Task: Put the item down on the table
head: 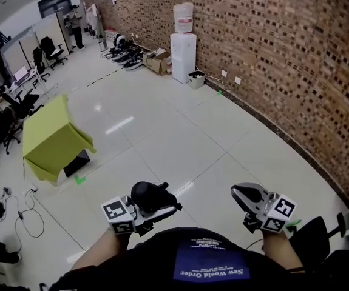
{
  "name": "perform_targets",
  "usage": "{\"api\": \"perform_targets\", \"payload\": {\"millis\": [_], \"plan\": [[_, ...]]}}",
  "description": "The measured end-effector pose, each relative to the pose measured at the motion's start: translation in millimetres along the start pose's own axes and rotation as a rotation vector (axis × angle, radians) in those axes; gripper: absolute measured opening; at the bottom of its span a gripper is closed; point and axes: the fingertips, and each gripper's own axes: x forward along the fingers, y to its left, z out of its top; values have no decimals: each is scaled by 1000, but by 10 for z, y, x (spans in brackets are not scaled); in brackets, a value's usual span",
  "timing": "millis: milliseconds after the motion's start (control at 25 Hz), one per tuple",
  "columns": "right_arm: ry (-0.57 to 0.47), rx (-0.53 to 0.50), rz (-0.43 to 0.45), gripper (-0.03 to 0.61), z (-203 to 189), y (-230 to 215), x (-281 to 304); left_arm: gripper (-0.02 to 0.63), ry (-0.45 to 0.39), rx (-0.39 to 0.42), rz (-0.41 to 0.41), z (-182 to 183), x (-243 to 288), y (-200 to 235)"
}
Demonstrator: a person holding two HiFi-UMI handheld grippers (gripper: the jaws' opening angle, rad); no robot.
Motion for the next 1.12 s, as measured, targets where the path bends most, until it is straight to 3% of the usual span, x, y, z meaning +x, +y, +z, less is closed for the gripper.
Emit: {"api": "perform_targets", "payload": {"millis": [280, 720, 960, 1120], "plan": [[32, 3, 71, -12, -15, -711, 727, 339, -12, 7, 54, 91, 38, 857], [-5, -21, 66, -12, 498, -1860, 2467, 339, -5, 72, 19, 1010, -114, 2831], [13, 18, 93, -12, 515, -2529, 3050, 339, -20, 55, 63, 1211, -67, 3616], [27, 30, 161, -12, 492, -3104, 3436, 339, -27, 60, 133, 1264, 79, 4131]]}}
